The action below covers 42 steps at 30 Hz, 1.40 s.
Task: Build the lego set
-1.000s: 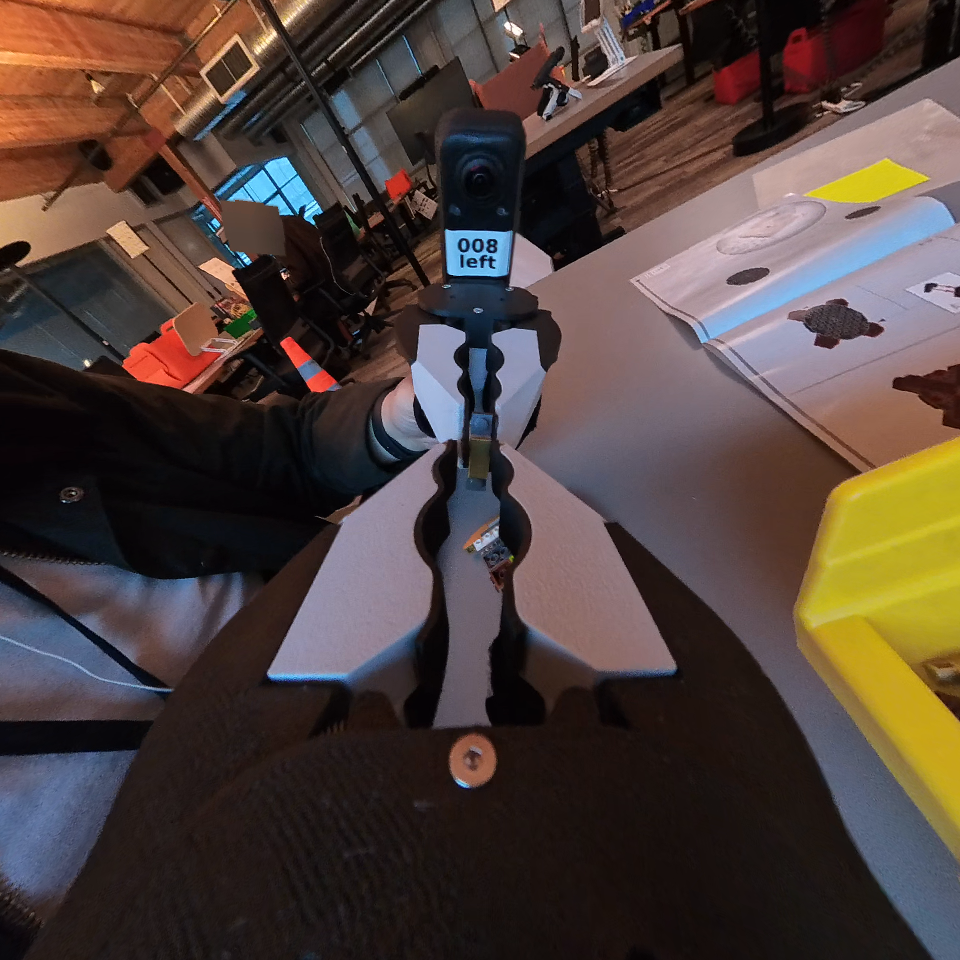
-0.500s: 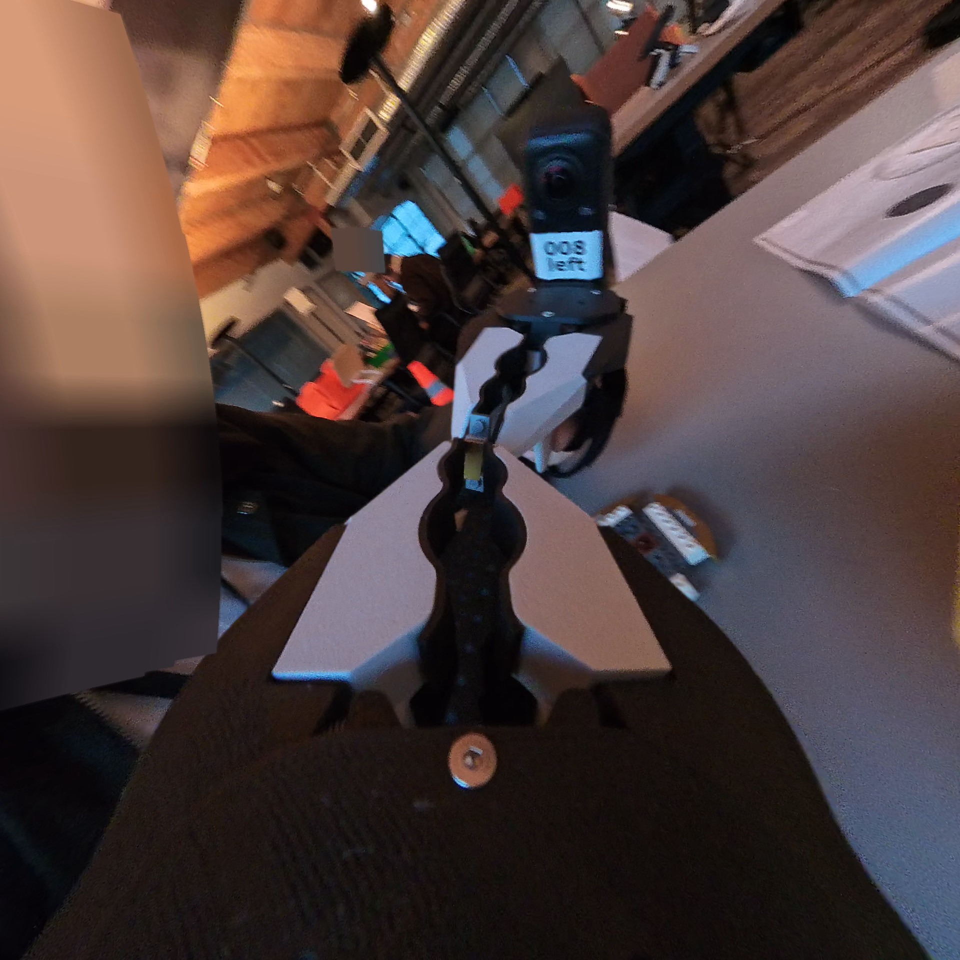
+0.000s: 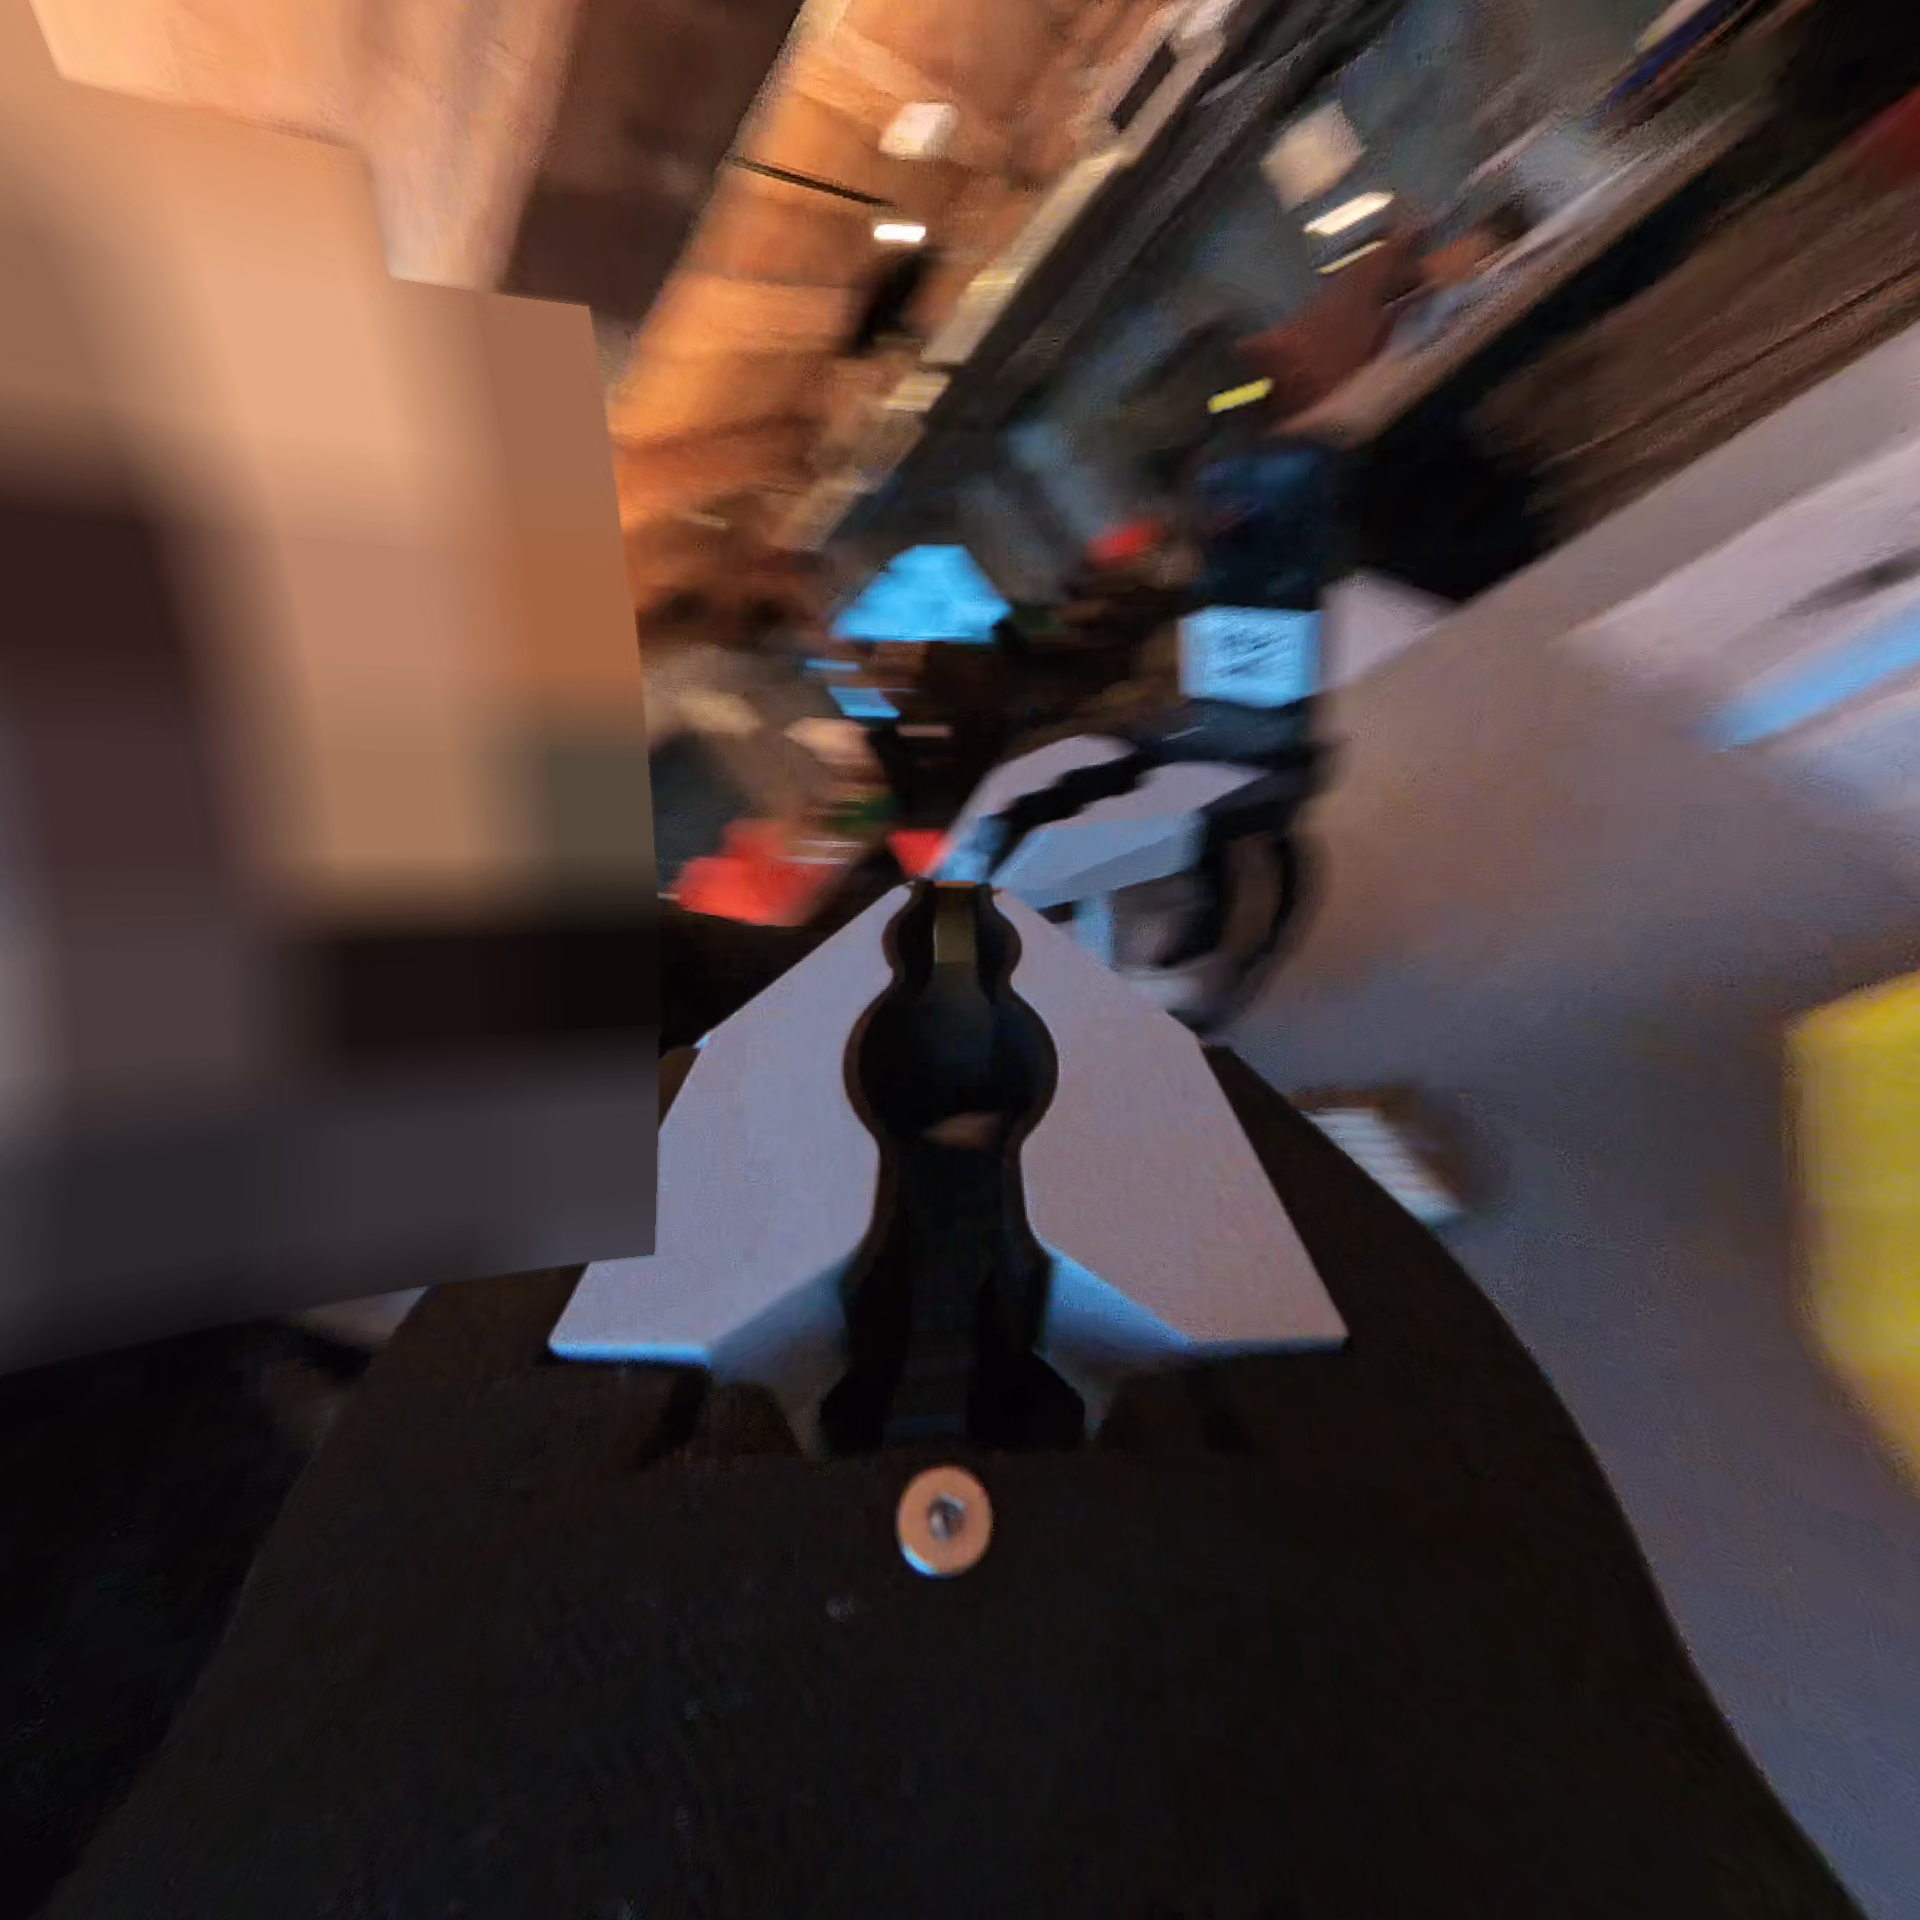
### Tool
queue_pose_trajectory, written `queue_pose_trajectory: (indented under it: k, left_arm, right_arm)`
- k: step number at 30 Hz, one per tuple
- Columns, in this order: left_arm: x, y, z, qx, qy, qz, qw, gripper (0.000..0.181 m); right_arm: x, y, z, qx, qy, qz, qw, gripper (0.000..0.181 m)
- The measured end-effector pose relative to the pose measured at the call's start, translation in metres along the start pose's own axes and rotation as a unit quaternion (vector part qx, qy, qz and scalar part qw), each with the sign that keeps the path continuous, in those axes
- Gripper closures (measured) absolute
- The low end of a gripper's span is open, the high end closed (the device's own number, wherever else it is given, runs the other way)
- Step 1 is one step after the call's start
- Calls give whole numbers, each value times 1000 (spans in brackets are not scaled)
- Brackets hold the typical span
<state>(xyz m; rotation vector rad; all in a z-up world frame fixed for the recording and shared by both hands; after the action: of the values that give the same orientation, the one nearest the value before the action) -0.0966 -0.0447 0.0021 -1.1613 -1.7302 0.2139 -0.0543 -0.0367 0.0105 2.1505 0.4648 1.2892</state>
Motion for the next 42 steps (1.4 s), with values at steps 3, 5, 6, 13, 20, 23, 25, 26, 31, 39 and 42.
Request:
queue_pose_trajectory:
  k: [3,5,6,13,20,23,25,26,31,39,42]
  left_arm:
    - [-5,13,1,38,16,-4,999,176]
    - [-11,23,2,64,33,1,997,175]
    - [-14,27,3,74,41,6,996,176]
    - [-12,36,8,94,31,45,994,176]
    - [-16,40,8,108,45,30,993,176]
    - [-17,40,8,113,51,21,992,175]
    - [-19,41,8,116,58,16,991,175]
    - [-21,42,8,119,63,15,991,175]
    - [-30,45,7,127,90,10,988,175]
    - [-24,44,8,124,67,16,990,171]
    - [-24,46,9,126,68,14,990,173]
  right_arm:
    - [45,-48,38,-235,-11,298,925,176]
    - [83,-77,84,-387,-39,376,841,175]
    - [91,-84,97,-410,-59,356,837,169]
    - [102,-80,110,-342,-168,197,903,147]
    - [19,-45,23,-178,-22,113,977,155]
    - [-8,-45,7,-171,23,82,982,162]
    - [-14,-46,4,-172,31,69,982,163]
    - [-16,-45,4,-167,33,60,984,162]
    - [-31,-44,0,-152,58,16,986,163]
    - [-26,-35,0,-119,38,-44,991,176]
    - [-24,-35,2,-115,31,-55,991,176]
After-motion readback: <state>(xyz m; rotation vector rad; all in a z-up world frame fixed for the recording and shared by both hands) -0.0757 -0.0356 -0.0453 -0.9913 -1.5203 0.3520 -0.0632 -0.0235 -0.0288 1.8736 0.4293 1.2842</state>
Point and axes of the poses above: each gripper's, where its closed fingertips meet, z back along the fingers, x out of its top, y = z × x across the jaws, the point moved 1 cm from there along z, back along the fingers, and after that the axes turned 15 degrees about -y, right-handed, at the moved point
